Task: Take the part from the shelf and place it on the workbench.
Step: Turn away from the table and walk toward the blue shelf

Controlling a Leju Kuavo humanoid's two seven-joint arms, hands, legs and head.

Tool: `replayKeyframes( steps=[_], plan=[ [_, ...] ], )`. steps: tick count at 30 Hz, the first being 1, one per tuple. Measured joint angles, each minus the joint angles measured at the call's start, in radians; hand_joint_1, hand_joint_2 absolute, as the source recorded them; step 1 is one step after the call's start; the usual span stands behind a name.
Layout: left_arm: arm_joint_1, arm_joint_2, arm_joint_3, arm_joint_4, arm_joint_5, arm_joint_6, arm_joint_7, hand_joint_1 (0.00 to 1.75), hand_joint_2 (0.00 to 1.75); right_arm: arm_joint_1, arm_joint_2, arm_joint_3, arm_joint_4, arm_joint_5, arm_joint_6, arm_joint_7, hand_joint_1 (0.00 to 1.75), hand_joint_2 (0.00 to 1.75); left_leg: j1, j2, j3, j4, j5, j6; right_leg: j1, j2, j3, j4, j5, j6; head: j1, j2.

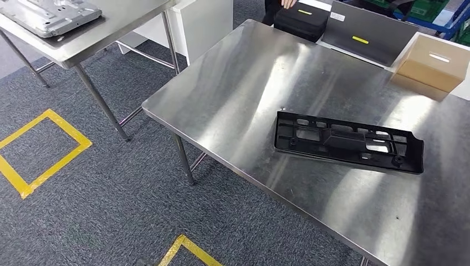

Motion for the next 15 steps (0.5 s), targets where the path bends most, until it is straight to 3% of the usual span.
replayKeyframes(
  steps=[4, 9, 12, 15],
  plan=[
    [-0.003, 0.001, 0.013, 0.0, 0.0, 0.005, 0.002, 0.0, 0.0, 0.14, 0.086, -0.281, -0.226, 0.015, 0.09, -0.094, 0.0, 0.0, 0.002, 0.012, 0.005, 0.0, -0.005, -0.005, -0.003, 0.012, -0.007, 0.0, -0.002, -0.003, -0.001, 0.0],
    [-0.01, -0.002, 0.029, 0.0, 0.0, 0.014, 0.002, 0.0, 0.0, 0.186, 0.249, -0.647, -0.475, -0.048, 0.285, -0.338, 0.0, 0.0, 0.002, 0.022, 0.012, -0.001, -0.01, -0.007, -0.004, 0.02, -0.009, 0.0, -0.005, -0.006, -0.001, 0.0],
    [-0.011, -0.002, 0.033, 0.0, -0.002, 0.011, 0.002, 0.0, 0.0, 0.249, 0.377, -0.812, -0.613, -0.121, 0.242, -0.301, 0.0, 0.0, 0.003, 0.024, 0.013, -0.001, -0.011, -0.008, -0.002, 0.023, -0.004, 0.0, -0.006, -0.008, 0.0, 0.0],
    [-0.017, -0.001, 0.035, 0.0, -0.006, 0.006, 0.004, 0.0, 0.0, 0.282, 0.525, -0.893, -0.707, -0.146, 0.166, -0.3, 0.0, 0.0, 0.004, 0.032, 0.015, -0.001, -0.013, -0.01, -0.001, 0.032, 0.002, 0.0, -0.005, -0.008, -0.001, 0.0]
  ],
)
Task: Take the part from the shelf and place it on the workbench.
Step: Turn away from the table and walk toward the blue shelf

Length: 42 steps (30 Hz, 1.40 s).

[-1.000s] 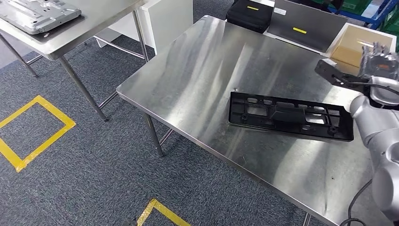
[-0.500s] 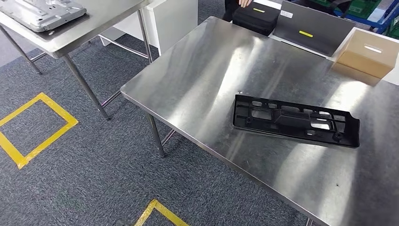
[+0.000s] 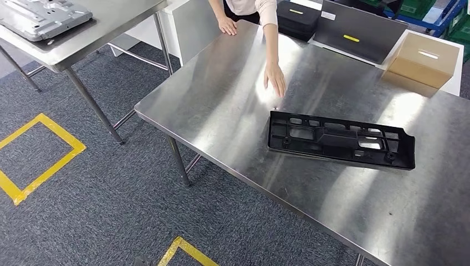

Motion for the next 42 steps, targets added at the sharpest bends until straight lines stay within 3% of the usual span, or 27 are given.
replayKeyframes(
  steps=[5, 10, 14, 17, 19, 22, 26, 35, 41, 42],
  plan=[
    [-0.004, 0.002, 0.013, 0.0, 0.006, -0.009, 0.002, 0.0, 0.0, -0.043, 0.211, -0.062, 0.02, 0.043, -0.19, -0.104, 0.0, 0.0, 0.002, 0.01, 0.008, -0.001, -0.005, -0.003, 0.001, 0.009, -0.003, 0.0, -0.003, -0.005, 0.0, 0.0],
    [-0.003, 0.005, 0.029, 0.0, 0.016, -0.009, 0.002, 0.0, 0.0, -0.092, 0.317, -0.068, 0.143, 0.095, -0.3, -0.144, 0.0, 0.0, 0.001, 0.011, 0.012, -0.001, -0.006, -0.002, 0.001, 0.009, -0.001, 0.0, -0.004, -0.007, 0.001, 0.0],
    [0.003, 0.005, 0.044, 0.0, 0.019, -0.005, 0.002, 0.0, 0.0, -0.142, 0.357, -0.068, 0.385, 0.195, -0.413, -0.078, 0.0, 0.0, 0.002, 0.011, 0.012, 0.0, -0.005, -0.002, 0.002, 0.009, 0.0, 0.0, -0.003, -0.006, 0.001, 0.0],
    [0.01, 0.006, 0.056, 0.0, 0.026, 0.009, 0.008, 0.0, 0.0, -0.178, 0.348, -0.068, 0.707, 0.376, -0.496, 0.046, 0.0, 0.0, 0.001, 0.011, 0.012, 0.0, -0.006, -0.002, 0.002, 0.009, 0.0, 0.0, -0.003, -0.006, 0.001, 0.0],
    [0.013, 0.008, 0.064, 0.0, 0.029, 0.014, 0.013, 0.0, 0.0, -0.197, 0.338, -0.068, 0.903, 0.474, -0.511, 0.115, 0.0, 0.0, 0.001, 0.011, 0.012, 0.0, -0.006, -0.002, 0.001, 0.009, 0.0, 0.0, -0.003, -0.006, 0.0, 0.0],
    [0.015, 0.01, 0.071, 0.0, 0.03, 0.016, 0.016, 0.0, 0.0, -0.214, 0.326, -0.068, 1.066, 0.499, -0.512, 0.135, 0.0, 0.0, 0.001, 0.011, 0.012, 0.0, -0.006, -0.002, 0.001, 0.009, 0.0, 0.0, -0.004, -0.006, 0.0, 0.0],
    [0.016, 0.012, 0.073, 0.0, 0.029, 0.019, 0.017, 0.0, 0.0, -0.225, 0.309, -0.067, 1.192, 0.508, -0.508, 0.151, 0.0, 1.75, 0.002, 0.011, 0.012, -0.001, -0.006, -0.002, 0.002, 0.009, 0.0, 0.0, -0.004, -0.007, 0.0, 0.0],
    [0.027, 0.024, 0.058, 0.001, -0.079, 0.071, 0.13, 0.0, 0.0, -0.27, 0.286, -0.029, 1.623, 0.651, -0.348, 0.368, 0.0, 1.75, 0.004, 0.011, 0.012, -0.001, -0.005, -0.003, 0.003, 0.009, 0.009, 0.0, -0.004, -0.007, 0.001, 0.0],
    [0.036, 0.044, 0.018, 0.001, -0.151, 0.082, 0.186, 0.0, 0.0, -0.309, 0.301, 0.043, 1.784, 0.654, -0.249, 0.466, 0.0, 1.75, 0.004, 0.011, 0.013, -0.001, -0.005, -0.003, 0.004, 0.009, 0.002, 0.0, -0.004, -0.007, 0.001, 0.0],
    [0.037, 0.046, 0.01, 0.001, -0.162, 0.08, 0.192, 0.0, 0.0, -0.313, 0.303, 0.059, 1.798, 0.654, -0.239, 0.481, 0.0, 1.31, 0.004, 0.011, 0.013, -0.001, -0.005, -0.003, 0.004, 0.009, 0.002, 0.0, -0.004, -0.007, 0.001, 0.0]
  ],
)
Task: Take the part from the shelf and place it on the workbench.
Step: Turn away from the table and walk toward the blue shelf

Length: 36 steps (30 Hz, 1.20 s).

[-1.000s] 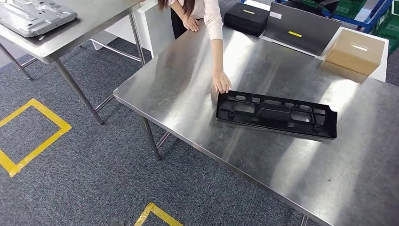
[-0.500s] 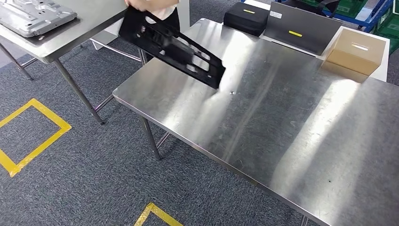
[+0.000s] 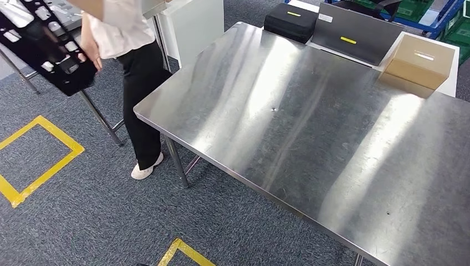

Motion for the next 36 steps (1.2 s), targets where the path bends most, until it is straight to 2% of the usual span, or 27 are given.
replayKeyframes(
  steps=[1, 3, 5, 11, 24, 28, 36],
  plan=[
    [0.001, 0.002, -0.007, 0.0, -0.01, -0.002, 0.006, 0.0, 0.0, -0.003, 0.002, 0.014, 0.011, 0.0, 0.006, 0.011, 0.0, 0.87, 0.0, 0.0, 0.0, 0.0, 0.0, 0.0, 0.0, 0.0, 0.0, 0.0, 0.0, 0.0, 0.0, 0.0],
    [0.001, 0.005, -0.021, 0.0, -0.022, -0.008, 0.017, 0.0, 0.0, -0.006, 0.007, 0.039, 0.029, 0.0, 0.012, 0.023, 0.0, 0.87, 0.0, 0.0, 0.0, 0.0, 0.0, 0.0, 0.0, 0.0, 0.0, 0.0, 0.0, 0.0, 0.0, 0.0],
    [0.003, 0.007, -0.03, 0.001, -0.024, -0.011, 0.022, 0.0, 0.0, -0.008, 0.011, 0.07, 0.042, 0.0, 0.013, 0.027, 0.0, 1.75, 0.0, 0.0, -0.001, 0.0, 0.0, 0.0, 0.0, 0.0, 0.0, 0.0, 0.0, 0.0, 0.0, 0.0],
    [0.01, 0.01, -0.04, 0.001, -0.024, -0.009, 0.023, 0.0, 0.0, -0.01, 0.017, 0.154, 0.063, -0.001, 0.005, 0.038, 0.0, 1.75, -0.001, 0.0, -0.001, 0.0, 0.0, 0.0, 0.0, 0.0, 0.0, 0.0, 0.0, 0.0, 0.0, 0.0],
    [0.006, 0.018, -0.042, 0.001, -0.024, 0.001, 0.022, 0.0, 0.0, -0.01, 0.032, 0.21, 0.077, -0.001, -0.011, 0.056, 0.0, 1.75, 0.0, 0.0, 0.0, 0.0, 0.0, 0.0, 0.0, 0.0, -0.001, 0.0, 0.0, 0.0, 0.0, 0.0],
    [0.001, 0.02, -0.042, 0.001, -0.031, 0.001, 0.028, 0.0, 0.0, -0.01, 0.036, 0.221, 0.079, 0.0, -0.02, 0.06, 0.0, 0.0, 0.0, 0.0, -0.001, 0.0, 0.0, 0.0, 0.0, 0.0, -0.001, 0.0, 0.0, 0.0, 0.0, 0.0],
    [-0.001, 0.03, -0.042, 0.001, -0.032, -0.029, 0.008, 0.0, 0.0, -0.009, 0.04, 0.26, 0.085, 0.0, 0.013, 0.043, 0.0, 0.0, 0.0, 0.0, -0.001, 0.0, 0.0, 0.0, 0.0, 0.0, -0.001, 0.0, 0.0, 0.0, 0.0, 0.0]
  ],
)
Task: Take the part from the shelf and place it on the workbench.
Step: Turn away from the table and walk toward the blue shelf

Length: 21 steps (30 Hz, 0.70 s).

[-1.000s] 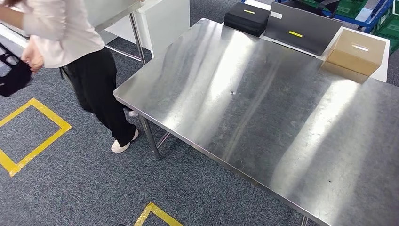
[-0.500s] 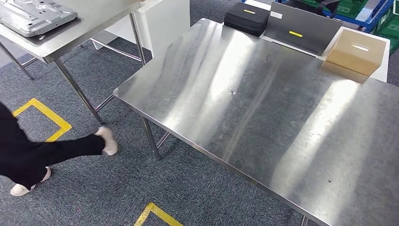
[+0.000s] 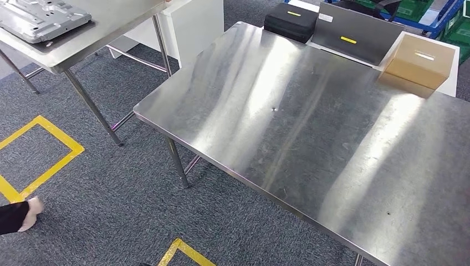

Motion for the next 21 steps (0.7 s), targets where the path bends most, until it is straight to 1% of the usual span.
replayKeyframes(
  steps=[4, 9, 15, 18, 21],
  plan=[
    [0.006, 0.011, 0.0, 0.0, 0.0, -0.006, -0.007, 0.0, 0.0, 0.0, 0.002, 0.008, 0.001, 0.0, 0.012, -0.001, 0.0, 0.0, 0.0, 0.0, 0.0, 0.0, 0.0, 0.0, 0.0, 0.0, 0.0, 0.0, 0.0, 0.0, 0.0, 0.0],
    [0.009, 0.016, 0.0, 0.0, -0.001, -0.003, -0.007, 0.0, 0.0, 0.001, 0.003, 0.026, 0.002, 0.0, 0.065, -0.01, 0.0, 0.0, 0.0, 0.0, 0.0, 0.0, 0.0, 0.0, 0.0, 0.0, 0.0, 0.0, 0.0, 0.0, 0.0, 0.0],
    [0.012, 0.02, 0.0, 0.0, -0.002, -0.003, -0.007, 0.0, 0.0, 0.002, 0.006, 0.037, 0.005, -0.001, 0.104, -0.031, 0.0, 0.0, -0.004, 0.0, 0.0, 0.001, -0.001, 0.0, -0.005, 0.0, 0.004, 0.0, 0.0, 0.001, 0.0, 0.0],
    [0.012, 0.022, 0.0, 0.0, -0.004, -0.003, -0.007, 0.0, 0.0, 0.004, 0.006, 0.043, 0.007, -0.001, 0.125, -0.042, 0.0, 0.0, -0.007, -0.001, -0.001, 0.001, -0.001, 0.001, -0.008, 0.0, 0.009, 0.0, 0.001, 0.002, 0.0, 0.0],
    [0.012, 0.024, 0.0, 0.0, -0.005, -0.003, -0.007, 0.0, 0.0, 0.006, 0.007, 0.048, 0.008, -0.001, 0.131, -0.045, 0.0, 0.0, -0.011, -0.001, 0.0, 0.002, -0.003, 0.007, -0.012, 0.0, 0.01, -0.001, 0.001, 0.003, 0.0, 0.0]
  ],
)
